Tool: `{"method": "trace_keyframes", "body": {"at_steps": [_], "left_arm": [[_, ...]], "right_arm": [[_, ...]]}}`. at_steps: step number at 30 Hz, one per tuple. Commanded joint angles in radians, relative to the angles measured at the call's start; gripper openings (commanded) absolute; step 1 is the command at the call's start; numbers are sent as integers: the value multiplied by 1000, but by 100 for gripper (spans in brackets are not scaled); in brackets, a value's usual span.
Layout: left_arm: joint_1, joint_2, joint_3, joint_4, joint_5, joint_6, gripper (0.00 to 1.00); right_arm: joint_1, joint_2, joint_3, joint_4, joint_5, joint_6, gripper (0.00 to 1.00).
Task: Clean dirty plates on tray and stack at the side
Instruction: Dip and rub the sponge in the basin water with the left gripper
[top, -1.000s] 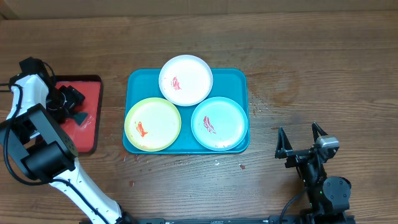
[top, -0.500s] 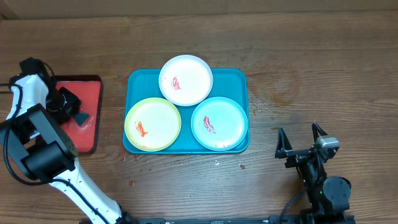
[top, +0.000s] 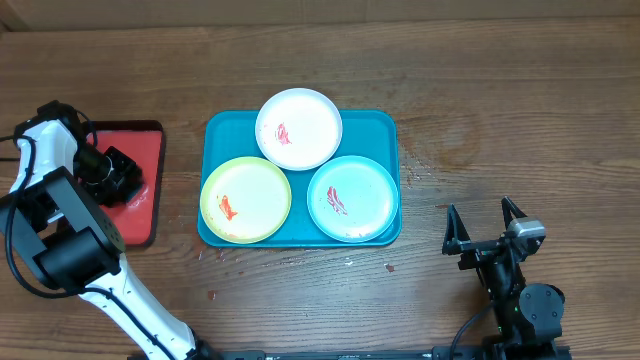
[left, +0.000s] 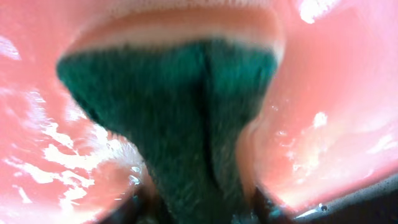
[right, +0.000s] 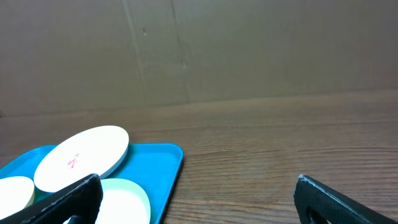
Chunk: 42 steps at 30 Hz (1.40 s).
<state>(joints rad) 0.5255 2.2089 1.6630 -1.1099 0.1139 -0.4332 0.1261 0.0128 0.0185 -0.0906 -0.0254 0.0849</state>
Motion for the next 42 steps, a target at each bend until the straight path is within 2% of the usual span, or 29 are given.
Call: {"method": "trace_keyframes", "body": {"at_steps": [1,6,7,8,9,21,22,25,26,29,30,31,32,33,42], "left_arm": [[5,12,4,3,9,11,5],[5,12,4,7,-9,11,6],[5,12,4,8,-18,11,23],[5,12,4,9,-24,11,69],[5,12,4,11,-30,11,100],[5,12,4,149,-180,11,100],[5,12,4,154,-180,11,91],[5,12,4,158,-181,11,20],[5,12,4,157,-180,11,4],[5,12,4,151,-180,11,4],[5,12,4,146,-180,11,6],[5,12,4,137,-176,11,27],[5,12,4,128,-169,11,60],[5,12,4,114,-159,11,100],[4,12,4,-38,-59,10,100]], "right_arm": [[1,-10,-10,6,6,0,100],[1,-10,-10,6,6,0,100],[1,-10,-10,6,6,0,100],[1,-10,-10,6,6,0,100],[1,-10,-10,6,6,0,100],[1,-10,-10,6,6,0,100],[1,-10,-10,6,6,0,100],[1,-10,-10,6,6,0,100],[1,-10,-10,6,6,0,100],[1,-10,-10,6,6,0,100],[1,-10,-10,6,6,0,100],[1,-10,-10,6,6,0,100],[1,-10,-10,6,6,0,100],[1,-10,-10,6,6,0,100],[1,-10,-10,6,6,0,100]]}}
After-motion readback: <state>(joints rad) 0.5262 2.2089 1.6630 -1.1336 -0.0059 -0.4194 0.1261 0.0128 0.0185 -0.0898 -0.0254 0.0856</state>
